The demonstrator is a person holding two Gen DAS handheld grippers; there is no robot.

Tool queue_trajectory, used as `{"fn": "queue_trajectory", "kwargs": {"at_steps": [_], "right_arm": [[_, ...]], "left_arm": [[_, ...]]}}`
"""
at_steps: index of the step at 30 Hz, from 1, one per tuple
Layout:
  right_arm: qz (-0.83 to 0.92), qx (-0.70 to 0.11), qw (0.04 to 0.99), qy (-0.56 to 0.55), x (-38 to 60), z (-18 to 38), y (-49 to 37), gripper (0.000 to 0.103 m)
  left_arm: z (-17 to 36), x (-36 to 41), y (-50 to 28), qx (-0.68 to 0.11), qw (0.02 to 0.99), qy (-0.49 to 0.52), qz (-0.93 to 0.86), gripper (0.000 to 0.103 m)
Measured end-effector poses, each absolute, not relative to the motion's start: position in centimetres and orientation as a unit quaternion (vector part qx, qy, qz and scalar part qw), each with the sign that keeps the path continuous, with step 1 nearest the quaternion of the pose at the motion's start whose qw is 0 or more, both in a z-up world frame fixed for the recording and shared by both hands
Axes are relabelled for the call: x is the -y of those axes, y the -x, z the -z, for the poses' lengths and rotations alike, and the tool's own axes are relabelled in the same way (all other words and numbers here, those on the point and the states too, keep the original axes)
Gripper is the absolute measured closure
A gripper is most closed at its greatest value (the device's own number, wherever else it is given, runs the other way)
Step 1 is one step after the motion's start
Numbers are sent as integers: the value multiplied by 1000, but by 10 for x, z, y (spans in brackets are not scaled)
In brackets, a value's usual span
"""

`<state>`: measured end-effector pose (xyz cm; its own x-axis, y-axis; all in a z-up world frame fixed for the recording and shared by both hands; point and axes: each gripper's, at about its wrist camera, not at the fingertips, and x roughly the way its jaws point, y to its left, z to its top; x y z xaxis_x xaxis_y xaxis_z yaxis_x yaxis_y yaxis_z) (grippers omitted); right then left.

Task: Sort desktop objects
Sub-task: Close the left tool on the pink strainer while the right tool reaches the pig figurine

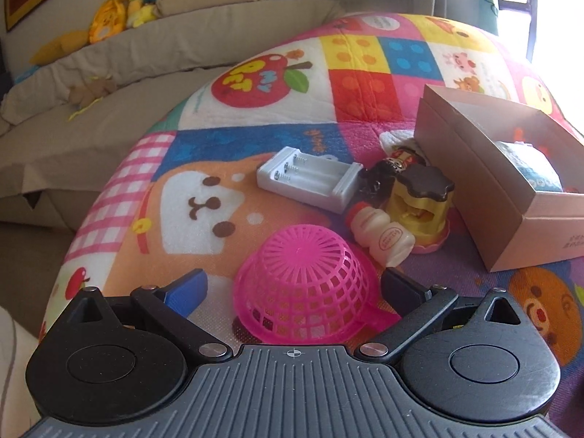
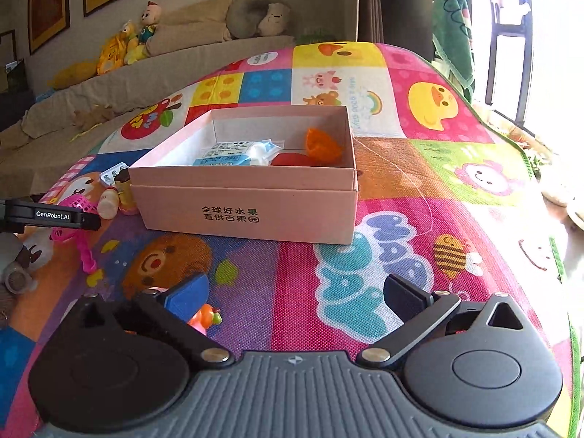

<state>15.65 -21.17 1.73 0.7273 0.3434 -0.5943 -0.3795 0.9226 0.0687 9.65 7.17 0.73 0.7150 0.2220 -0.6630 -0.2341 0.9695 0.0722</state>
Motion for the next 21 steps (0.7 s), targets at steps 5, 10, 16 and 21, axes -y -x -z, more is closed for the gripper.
{"fn": "queue_trajectory", "kwargs": {"at_steps": [5,10,16,21], "right_arm": [[-188,-324,927,19,213,-15,-160,0],[-185,-318,930,20,213,-15,-158,0],[-186,-320,929,19,213,-14,-158,0],[-187,-319,929,17,214,-15,-157,0]], "left_arm": [[-10,-64,-83,-345,931,-88,-84,0],[-15,-76,-64,-355,926,-107,-68,0],[-12,-89,-60,-368,928,-39,-46,0],[-9,-68,-70,-365,931,-22,-12,0]]}}
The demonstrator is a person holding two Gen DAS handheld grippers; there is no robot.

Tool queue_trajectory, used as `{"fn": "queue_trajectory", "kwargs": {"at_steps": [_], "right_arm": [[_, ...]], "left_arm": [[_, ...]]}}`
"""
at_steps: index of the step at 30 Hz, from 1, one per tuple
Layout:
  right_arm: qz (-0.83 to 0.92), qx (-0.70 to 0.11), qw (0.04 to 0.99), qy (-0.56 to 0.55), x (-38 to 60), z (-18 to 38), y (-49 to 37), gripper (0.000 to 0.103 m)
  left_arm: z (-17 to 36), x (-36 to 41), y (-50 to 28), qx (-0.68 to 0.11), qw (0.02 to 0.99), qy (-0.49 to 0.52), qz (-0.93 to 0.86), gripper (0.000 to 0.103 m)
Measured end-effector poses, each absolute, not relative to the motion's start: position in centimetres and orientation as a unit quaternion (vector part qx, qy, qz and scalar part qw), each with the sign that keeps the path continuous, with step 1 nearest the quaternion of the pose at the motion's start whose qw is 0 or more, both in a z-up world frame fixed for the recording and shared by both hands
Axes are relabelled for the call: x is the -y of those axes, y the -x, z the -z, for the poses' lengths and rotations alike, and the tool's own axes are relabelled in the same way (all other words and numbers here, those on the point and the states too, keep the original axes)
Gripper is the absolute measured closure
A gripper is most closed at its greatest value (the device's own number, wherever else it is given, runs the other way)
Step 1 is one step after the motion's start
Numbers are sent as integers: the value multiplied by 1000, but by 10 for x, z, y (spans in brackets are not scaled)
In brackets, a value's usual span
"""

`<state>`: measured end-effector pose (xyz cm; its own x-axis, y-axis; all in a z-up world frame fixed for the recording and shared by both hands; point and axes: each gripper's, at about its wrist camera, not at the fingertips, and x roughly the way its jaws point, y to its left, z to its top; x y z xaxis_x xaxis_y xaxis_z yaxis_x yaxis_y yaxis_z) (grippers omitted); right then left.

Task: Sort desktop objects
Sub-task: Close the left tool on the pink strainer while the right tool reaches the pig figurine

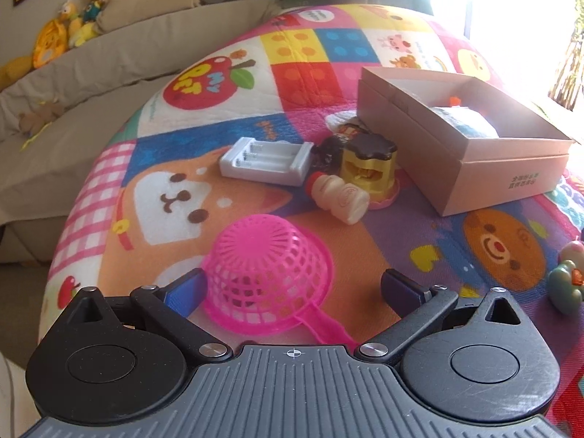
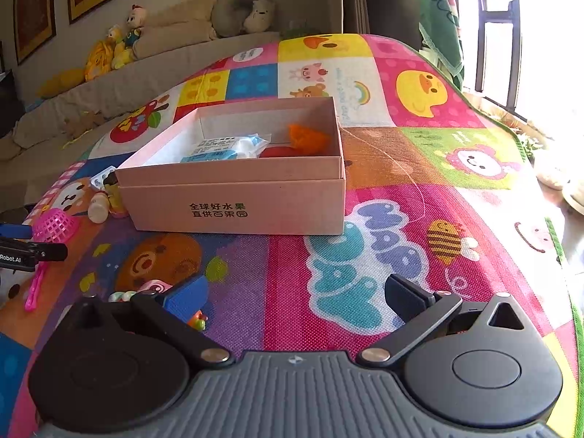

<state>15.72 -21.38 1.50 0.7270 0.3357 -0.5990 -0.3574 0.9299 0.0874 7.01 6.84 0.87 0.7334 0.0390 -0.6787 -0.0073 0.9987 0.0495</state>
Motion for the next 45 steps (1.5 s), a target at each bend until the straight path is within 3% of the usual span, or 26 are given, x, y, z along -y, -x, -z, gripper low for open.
{"fn": "queue_trajectory", "kwargs": {"at_steps": [5,12,29,45], "right_arm": [[-201,-321,926,-4,221,-19,-148,0],[-245,-297,922,49,208,-31,-122,0],[-232,-299,912,157,185,-16,-118,0],[-347,-310,875,131,152,-18,-127,0]], "left_arm": [[-8,-26,-53,-353,931,-61,72,0],[-5,9,-22,-353,922,-87,136,0],[-10,-33,-8,-366,927,-58,53,0],[-12,-46,-3,-370,927,-59,19,0]]}}
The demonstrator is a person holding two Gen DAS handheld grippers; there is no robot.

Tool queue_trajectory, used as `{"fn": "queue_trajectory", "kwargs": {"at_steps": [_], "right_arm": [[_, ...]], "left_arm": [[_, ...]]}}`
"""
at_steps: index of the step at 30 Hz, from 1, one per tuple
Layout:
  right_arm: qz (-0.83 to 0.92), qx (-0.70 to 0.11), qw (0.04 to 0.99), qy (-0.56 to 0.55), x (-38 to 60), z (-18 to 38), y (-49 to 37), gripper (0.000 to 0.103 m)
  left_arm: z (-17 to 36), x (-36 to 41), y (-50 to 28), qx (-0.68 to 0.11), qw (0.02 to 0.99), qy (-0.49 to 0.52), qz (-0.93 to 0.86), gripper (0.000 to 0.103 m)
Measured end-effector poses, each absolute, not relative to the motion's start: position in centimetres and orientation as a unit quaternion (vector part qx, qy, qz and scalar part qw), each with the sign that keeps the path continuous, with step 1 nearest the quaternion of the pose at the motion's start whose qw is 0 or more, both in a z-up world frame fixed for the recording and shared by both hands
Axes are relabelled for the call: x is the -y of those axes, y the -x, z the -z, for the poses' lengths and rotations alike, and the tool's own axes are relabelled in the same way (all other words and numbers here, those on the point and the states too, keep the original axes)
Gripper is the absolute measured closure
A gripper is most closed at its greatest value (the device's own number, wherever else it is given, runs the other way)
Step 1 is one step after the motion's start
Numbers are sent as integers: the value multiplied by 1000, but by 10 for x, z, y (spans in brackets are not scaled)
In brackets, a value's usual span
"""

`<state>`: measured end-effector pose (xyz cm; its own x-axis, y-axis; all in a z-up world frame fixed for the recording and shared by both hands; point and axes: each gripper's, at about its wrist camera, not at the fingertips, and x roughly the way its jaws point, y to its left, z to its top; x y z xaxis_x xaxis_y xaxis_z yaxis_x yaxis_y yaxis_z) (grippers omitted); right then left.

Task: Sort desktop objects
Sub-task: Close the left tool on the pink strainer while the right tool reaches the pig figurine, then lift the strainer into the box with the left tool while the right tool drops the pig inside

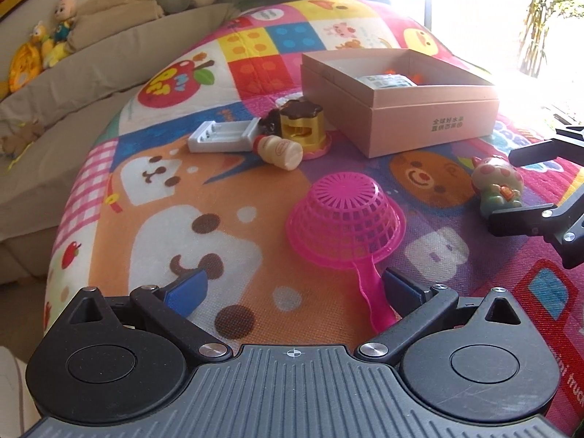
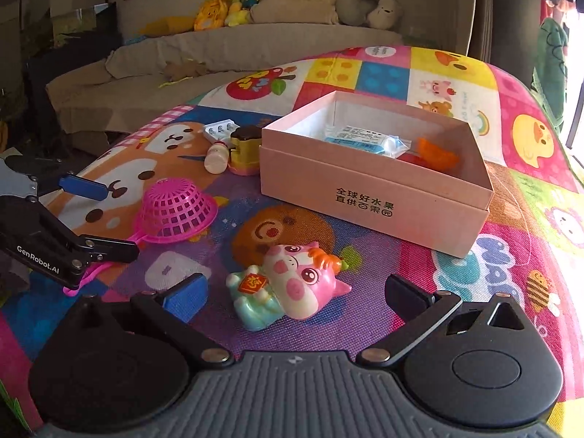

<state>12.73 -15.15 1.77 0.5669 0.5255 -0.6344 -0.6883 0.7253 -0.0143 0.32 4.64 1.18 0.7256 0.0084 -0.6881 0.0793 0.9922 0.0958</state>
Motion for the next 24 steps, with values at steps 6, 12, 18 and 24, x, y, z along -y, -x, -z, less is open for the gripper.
{"fn": "queue_trajectory", "kwargs": {"at_steps": [6,12,18,24], "right_arm": [[-359,-326,863,143,142,-14,-136,30],[-354,-319,869,134,148,-19,-129,31],[-335,-316,877,136,160,-25,-121,31],[-325,-318,884,112,185,-39,-117,31]], "left_arm": [[-13,-49,-5,-372,927,-41,31,0],[-14,-34,-20,-363,930,-28,56,0],[-9,-31,-47,-370,929,9,28,0],[-12,-31,-48,-366,930,9,17,15]]}}
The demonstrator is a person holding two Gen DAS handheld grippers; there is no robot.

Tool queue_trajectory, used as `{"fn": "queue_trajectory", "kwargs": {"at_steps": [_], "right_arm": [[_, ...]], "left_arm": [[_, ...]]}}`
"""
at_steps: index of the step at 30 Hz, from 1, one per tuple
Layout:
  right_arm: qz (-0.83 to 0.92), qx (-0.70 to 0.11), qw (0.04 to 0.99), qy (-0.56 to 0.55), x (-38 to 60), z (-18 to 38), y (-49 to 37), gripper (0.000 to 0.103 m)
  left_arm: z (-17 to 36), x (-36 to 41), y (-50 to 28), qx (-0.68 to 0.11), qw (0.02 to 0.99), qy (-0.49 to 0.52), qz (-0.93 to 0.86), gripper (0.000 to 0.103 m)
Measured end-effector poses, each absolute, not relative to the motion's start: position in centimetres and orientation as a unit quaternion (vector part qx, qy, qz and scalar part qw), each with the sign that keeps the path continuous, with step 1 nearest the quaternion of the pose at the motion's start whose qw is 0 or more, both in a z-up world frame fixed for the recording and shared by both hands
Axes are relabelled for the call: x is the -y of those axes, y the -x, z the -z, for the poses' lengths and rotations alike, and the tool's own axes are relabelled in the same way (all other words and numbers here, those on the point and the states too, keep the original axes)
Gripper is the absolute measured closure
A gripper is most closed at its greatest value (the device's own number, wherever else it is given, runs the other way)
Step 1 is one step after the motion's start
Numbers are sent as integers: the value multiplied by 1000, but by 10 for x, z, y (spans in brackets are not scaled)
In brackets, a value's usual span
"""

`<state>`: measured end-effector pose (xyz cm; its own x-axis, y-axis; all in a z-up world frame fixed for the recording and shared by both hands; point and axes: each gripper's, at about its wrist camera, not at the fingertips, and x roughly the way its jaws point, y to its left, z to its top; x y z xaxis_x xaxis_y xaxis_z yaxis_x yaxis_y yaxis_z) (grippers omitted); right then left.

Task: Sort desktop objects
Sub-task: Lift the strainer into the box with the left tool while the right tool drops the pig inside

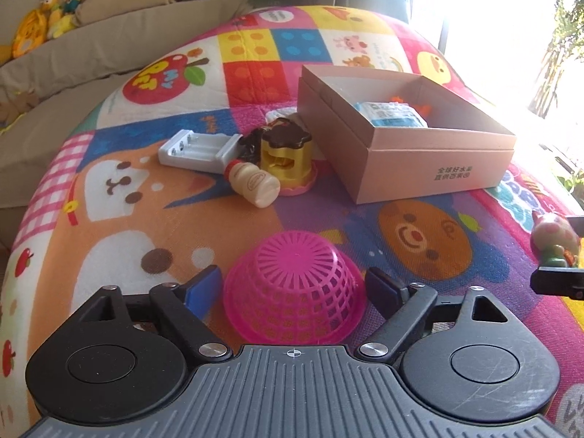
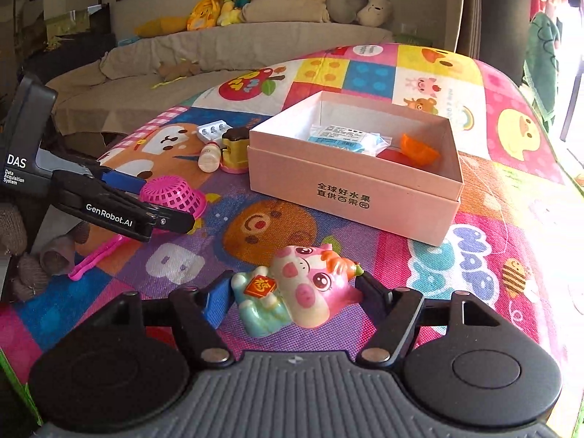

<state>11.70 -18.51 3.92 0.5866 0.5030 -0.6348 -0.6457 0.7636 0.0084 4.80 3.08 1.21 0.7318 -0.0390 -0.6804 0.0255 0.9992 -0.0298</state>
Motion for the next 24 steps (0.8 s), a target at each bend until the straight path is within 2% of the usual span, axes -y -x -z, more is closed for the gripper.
{"fn": "queue_trajectory", "kwargs": {"at_steps": [5,12,15,19,24], "right_arm": [[-308,-298,900,86,206,-62,-118,31],[-262,-191,944,58,237,-139,-127,31],[-241,-164,956,41,246,-155,-136,31],[-229,-161,960,26,253,-153,-143,31],[-219,-192,956,25,261,-132,-153,31]], "left_arm": [[-30,-22,-41,-352,935,8,42,15],[-141,6,-87,-216,972,-12,93,15],[-165,27,-132,-202,975,-1,92,15],[-159,55,-191,-244,962,47,112,15],[-121,92,-239,-288,950,40,115,15]]}}
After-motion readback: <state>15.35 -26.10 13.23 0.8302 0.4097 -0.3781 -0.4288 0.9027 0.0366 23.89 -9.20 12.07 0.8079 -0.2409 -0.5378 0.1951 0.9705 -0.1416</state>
